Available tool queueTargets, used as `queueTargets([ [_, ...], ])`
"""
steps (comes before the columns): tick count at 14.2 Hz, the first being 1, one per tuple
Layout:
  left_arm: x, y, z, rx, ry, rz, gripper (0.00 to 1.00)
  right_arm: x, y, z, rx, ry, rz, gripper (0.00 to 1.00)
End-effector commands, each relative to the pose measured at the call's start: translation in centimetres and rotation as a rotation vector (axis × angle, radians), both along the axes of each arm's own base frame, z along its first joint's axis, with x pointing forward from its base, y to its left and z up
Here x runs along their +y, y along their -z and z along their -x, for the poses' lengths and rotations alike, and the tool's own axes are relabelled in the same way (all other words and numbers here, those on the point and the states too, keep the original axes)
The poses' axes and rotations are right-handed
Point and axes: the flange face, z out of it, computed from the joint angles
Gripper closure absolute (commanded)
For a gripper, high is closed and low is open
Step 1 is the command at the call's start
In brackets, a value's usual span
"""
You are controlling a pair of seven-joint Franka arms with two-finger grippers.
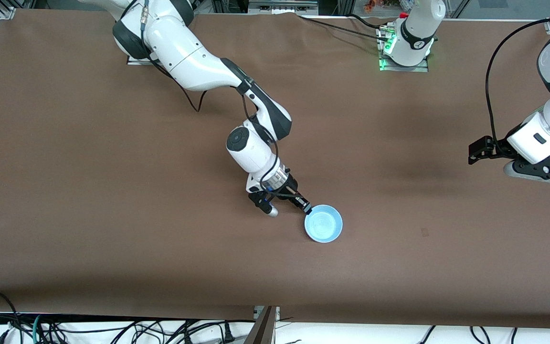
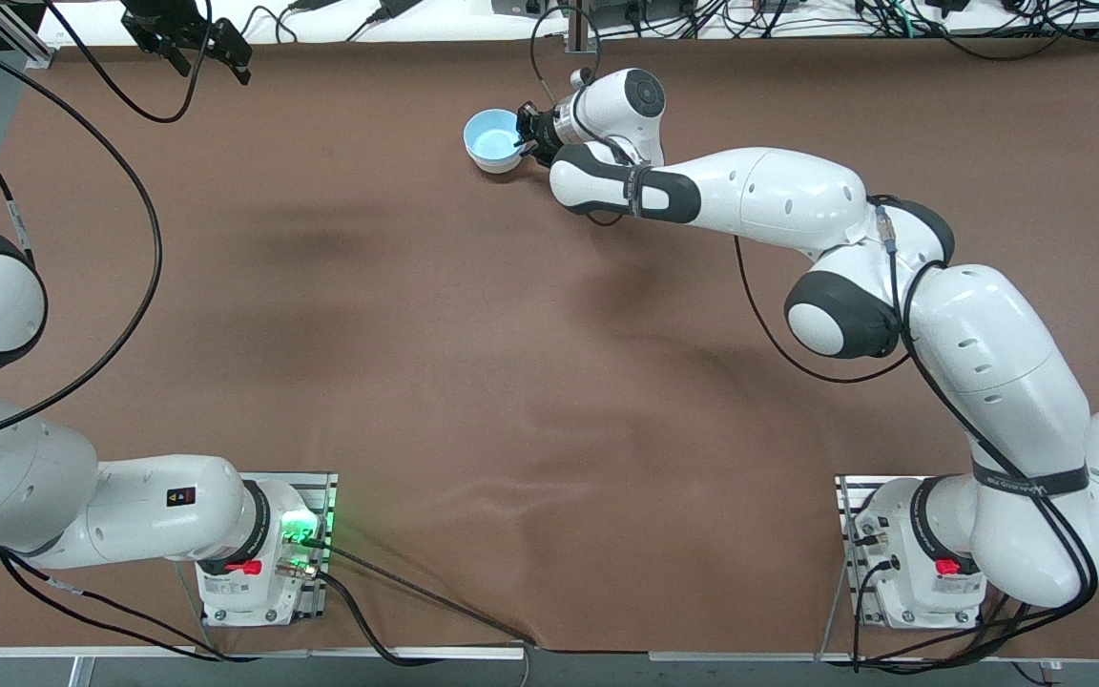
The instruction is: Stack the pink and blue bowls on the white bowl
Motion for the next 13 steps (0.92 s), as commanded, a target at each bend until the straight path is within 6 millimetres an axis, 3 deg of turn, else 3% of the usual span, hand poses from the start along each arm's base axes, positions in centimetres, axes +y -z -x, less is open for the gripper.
queueTargets([
  [1, 0.2, -0.4, 0.8, -0.011, 0.014, 0.013, 0.0, 0.5, -0.3, -0.2, -0.025, -0.004, -0.017, 0.71],
  [4, 0.2, -0.4, 0.8, -0.011, 0.014, 0.013, 0.0, 0.6, -1.4, -0.3, -0.025, -0.004, -0.022, 0.63],
  [7, 0.2, -0.4, 0.7, -0.011, 0.037, 0.012, 0.0, 0.1, -5.1, -1.1, 0.009, -0.033, 0.007, 0.36],
  [8, 0.2, -0.3, 0.7, -0.01, 0.037, 0.012, 0.0, -0.9, -7.4, -2.0, 0.026, -0.04, 0.021, 0.25],
  [9, 0.2, -0.4, 0.7, -0.011, 0.037, 0.012, 0.0, -2.8, -9.8, -3.4, 0.045, -0.034, 0.033, 0.07],
  [10, 0.2, -0.4, 0.7, -0.011, 0.037, 0.012, 0.0, -4.2, -11.4, -4.1, 0.053, -0.054, 0.068, 0.0],
  [11, 0.2, -0.4, 0.7, -0.011, 0.037, 0.012, 0.0, -5.1, -13.4, -4.0, 0.077, -0.116, 0.129, 0.0],
  [13, 0.2, -0.7, 0.4, -0.023, 0.038, 0.01, 0.0, -9.1, -16.3, -4.5, 0.103, -0.258, 0.28, 0.0],
])
